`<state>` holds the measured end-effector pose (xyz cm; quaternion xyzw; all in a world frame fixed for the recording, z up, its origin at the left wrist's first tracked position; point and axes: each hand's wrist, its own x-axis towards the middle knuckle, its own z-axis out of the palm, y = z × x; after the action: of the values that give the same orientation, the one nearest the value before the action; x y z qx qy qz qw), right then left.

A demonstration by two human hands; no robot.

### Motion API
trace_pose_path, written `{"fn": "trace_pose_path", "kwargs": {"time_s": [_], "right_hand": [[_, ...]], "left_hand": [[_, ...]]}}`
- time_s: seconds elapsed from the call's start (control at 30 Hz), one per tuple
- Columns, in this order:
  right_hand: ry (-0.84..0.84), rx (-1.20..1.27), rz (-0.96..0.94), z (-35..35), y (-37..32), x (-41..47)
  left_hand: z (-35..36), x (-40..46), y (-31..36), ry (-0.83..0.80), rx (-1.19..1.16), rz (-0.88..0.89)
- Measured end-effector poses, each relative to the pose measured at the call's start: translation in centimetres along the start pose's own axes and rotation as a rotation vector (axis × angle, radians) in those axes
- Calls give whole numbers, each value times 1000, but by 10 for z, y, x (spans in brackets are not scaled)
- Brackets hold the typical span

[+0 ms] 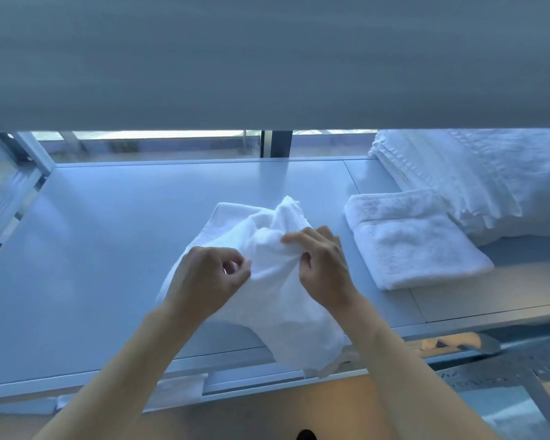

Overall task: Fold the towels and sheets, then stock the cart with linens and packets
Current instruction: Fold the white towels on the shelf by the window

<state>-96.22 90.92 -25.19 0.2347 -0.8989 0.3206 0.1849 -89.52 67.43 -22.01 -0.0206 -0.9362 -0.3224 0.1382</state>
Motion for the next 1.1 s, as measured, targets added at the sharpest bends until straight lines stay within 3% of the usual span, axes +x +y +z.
{"fn": "trace_pose_path", "kwargs": {"time_s": [0.07, 0.2, 0.27, 0.37, 0.43, 0.57, 0.7, 0.83, 0.93, 1.03, 1.1], "right_hand": [[-89, -76, 80, -5, 11, -7], [-341, -292, 340, -9, 33, -17], [-468, -398, 454, -9, 36, -19], [-326, -341, 450, -1, 26, -17], [-271, -180, 392, 5, 12, -15], [-557, -86, 341, 20, -13, -14], [-524, -40, 268, 7, -21, -27], [-764, 25, 409, -16, -5, -47], [-581, 104, 458, 3, 2, -35], [-476, -185, 440, 46, 0, -24], [-346, -199, 434, 65, 3, -25]], "left_hand": [[-6, -9, 4, -110, 42, 24], [3, -5, -20, -174, 68, -57], [16, 1, -37, -335, 156, -141], [40, -5, -54, -527, 287, -199], [56, -13, -58, -458, 287, -172], [64, -20, -58, -265, 135, -159], [26, -19, -64, -127, 176, -260], [-10, -31, -87, -268, 347, -429], [4, -36, -77, -258, 338, -349], [39, -28, -61, -315, 296, -231], [59, -19, -57, -333, 319, -207]]}}
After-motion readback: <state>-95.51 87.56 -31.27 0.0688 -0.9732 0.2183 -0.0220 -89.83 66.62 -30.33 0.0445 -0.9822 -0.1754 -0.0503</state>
